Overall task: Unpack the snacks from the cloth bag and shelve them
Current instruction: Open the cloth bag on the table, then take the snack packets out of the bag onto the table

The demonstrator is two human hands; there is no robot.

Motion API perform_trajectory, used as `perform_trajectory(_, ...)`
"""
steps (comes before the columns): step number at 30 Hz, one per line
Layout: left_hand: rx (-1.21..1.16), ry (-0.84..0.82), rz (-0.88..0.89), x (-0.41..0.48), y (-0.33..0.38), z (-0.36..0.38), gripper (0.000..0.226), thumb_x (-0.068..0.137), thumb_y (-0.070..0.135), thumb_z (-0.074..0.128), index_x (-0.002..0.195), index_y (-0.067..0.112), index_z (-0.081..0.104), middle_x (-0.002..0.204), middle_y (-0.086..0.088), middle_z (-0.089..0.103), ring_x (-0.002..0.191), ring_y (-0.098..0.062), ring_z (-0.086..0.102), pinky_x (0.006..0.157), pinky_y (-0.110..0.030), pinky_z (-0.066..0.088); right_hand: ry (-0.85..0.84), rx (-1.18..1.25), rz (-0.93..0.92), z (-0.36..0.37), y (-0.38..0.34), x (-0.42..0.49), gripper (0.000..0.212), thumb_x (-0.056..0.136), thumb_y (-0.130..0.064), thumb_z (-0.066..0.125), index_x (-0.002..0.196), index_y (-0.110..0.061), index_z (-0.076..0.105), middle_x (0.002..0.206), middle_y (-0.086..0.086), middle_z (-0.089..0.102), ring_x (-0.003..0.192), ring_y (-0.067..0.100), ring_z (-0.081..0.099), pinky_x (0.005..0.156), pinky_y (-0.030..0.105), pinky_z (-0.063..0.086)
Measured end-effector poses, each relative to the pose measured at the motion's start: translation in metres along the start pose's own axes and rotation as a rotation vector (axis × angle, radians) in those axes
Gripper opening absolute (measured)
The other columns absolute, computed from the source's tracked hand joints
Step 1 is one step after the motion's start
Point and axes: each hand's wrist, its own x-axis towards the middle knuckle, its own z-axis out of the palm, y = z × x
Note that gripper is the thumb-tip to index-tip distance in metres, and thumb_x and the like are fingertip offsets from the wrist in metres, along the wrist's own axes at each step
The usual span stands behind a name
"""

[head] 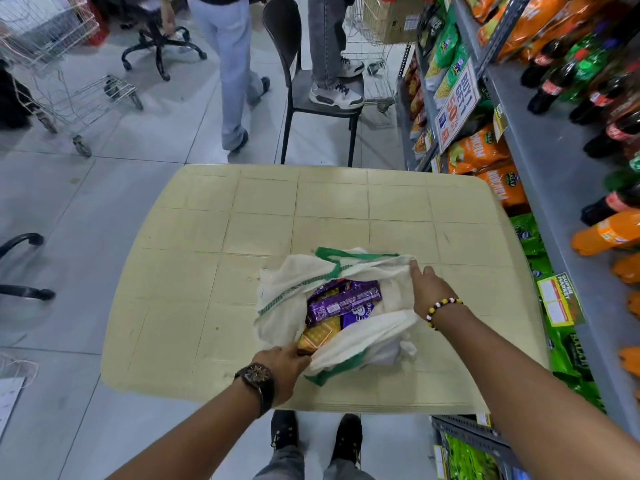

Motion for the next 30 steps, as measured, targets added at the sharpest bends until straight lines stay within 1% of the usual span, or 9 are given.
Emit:
perform_trajectory(3,-0.232,0.02,-0.125,0.003,0.006,-0.015,0.039,0.094,0.042,0.042,0.131,0.032,0.051,0.126,-0.006,0.062,0.105,-0.031,0.064,0.085,-0.041,0.055,-0.167,-0.056,0.104,-0.005,0.0,0.005,0.088,0.086,-0.031,0.057,0.155,-0.017,0.004,0.146,0.017,0.038,0.129,0.04,0.045,0.102,0.047,0.045)
perform_trajectory(6,-0.386,0.195,-0.199,0.008,0.005,-0.031,0.044,0.095,0.049,0.042,0.134,0.029,0.045,0.119,-0.008,0.066,0.099,-0.03,0.065,0.073,-0.034,0.049,-0.144,0.043,0.109,-0.01,-0.002,0.008,0.081,0.082,-0.037,0.058,0.151,-0.014,0.019,0.138,0.017,0.046,0.125,0.04,0.048,0.1,0.048,0.046)
perform_trajectory(10,-0.447,0.361,-0.311,0.014,-0.008,-0.044,0.06,0.093,0.04,0.046,0.148,0.037,0.021,0.133,-0.01,0.051,0.094,-0.032,0.066,0.075,-0.038,0.056,0.121,0.175,-0.098,-0.008,-0.007,0.004,0.05,0.084,-0.018,0.06,0.133,-0.018,0.047,0.134,0.012,0.045,0.12,0.04,0.047,0.095,0.042,0.048)
perform_trajectory(13,-0.44,0.398,-0.404,0.015,-0.018,-0.041,0.073,0.09,0.033,0.051,0.15,0.039,0.01,0.14,-0.013,0.04,0.083,-0.034,0.067,0.069,-0.04,0.058,0.062,0.216,-0.15,0.001,-0.006,0.01,0.044,0.082,-0.006,0.061,0.122,-0.024,0.059,0.153,0.009,0.029,0.126,0.037,0.047,0.098,0.036,0.046)
perform_trajectory(17,-0.463,0.411,-0.447,0.015,-0.027,-0.03,0.084,0.088,0.029,0.052,0.149,0.045,-0.004,0.152,-0.009,0.025,0.071,-0.032,0.064,0.06,-0.037,0.054,-0.123,0.142,-0.136,0.011,-0.002,0.017,0.072,0.081,-0.004,0.059,0.146,-0.026,0.038,0.161,0.015,0.01,0.128,0.038,0.051,0.1,0.037,0.048)
perform_trajectory(20,-0.497,0.437,-0.47,0.017,-0.035,-0.031,0.083,0.089,0.032,0.05,0.149,0.045,-0.005,0.155,-0.005,0.02,0.071,-0.032,0.06,0.062,-0.037,0.049,-0.151,0.076,-0.114,0.013,-0.004,0.021,0.085,0.083,-0.004,0.056,0.154,-0.022,0.015,0.148,0.02,0.029,0.119,0.04,0.054,0.092,0.04,0.05)
perform_trajectory(25,-0.49,0.43,-0.525,0.023,-0.039,-0.034,0.093,0.081,0.032,0.06,0.148,0.045,-0.002,0.156,-0.006,0.02,0.092,-0.04,0.063,0.076,-0.046,0.054,-0.177,0.095,-0.032,0.008,-0.009,0.022,0.093,0.087,-0.011,0.057,0.155,-0.018,-0.006,0.131,0.022,0.048,0.112,0.036,0.058,0.087,0.038,0.05)
perform_trajectory(27,-0.498,0.409,-0.498,0.024,-0.036,-0.032,0.1,0.077,0.036,0.065,0.148,0.045,-0.005,0.155,-0.008,0.018,0.093,-0.039,0.063,0.076,-0.045,0.054,-0.247,0.095,-0.035,0.008,-0.007,0.019,0.089,0.085,-0.014,0.058,0.155,-0.019,0.003,0.126,0.021,0.056,0.11,0.035,0.06,0.082,0.035,0.05)
perform_trajectory(30,-0.464,0.425,-0.42,0.017,-0.032,-0.02,0.102,0.076,0.041,0.069,0.151,0.04,-0.001,0.157,-0.006,0.022,0.097,-0.035,0.063,0.076,-0.044,0.057,-0.291,0.102,-0.072,0.007,0.001,0.008,0.069,0.082,-0.023,0.063,0.145,-0.015,0.038,0.134,0.016,0.057,0.12,0.032,0.056,0.092,0.033,0.048)
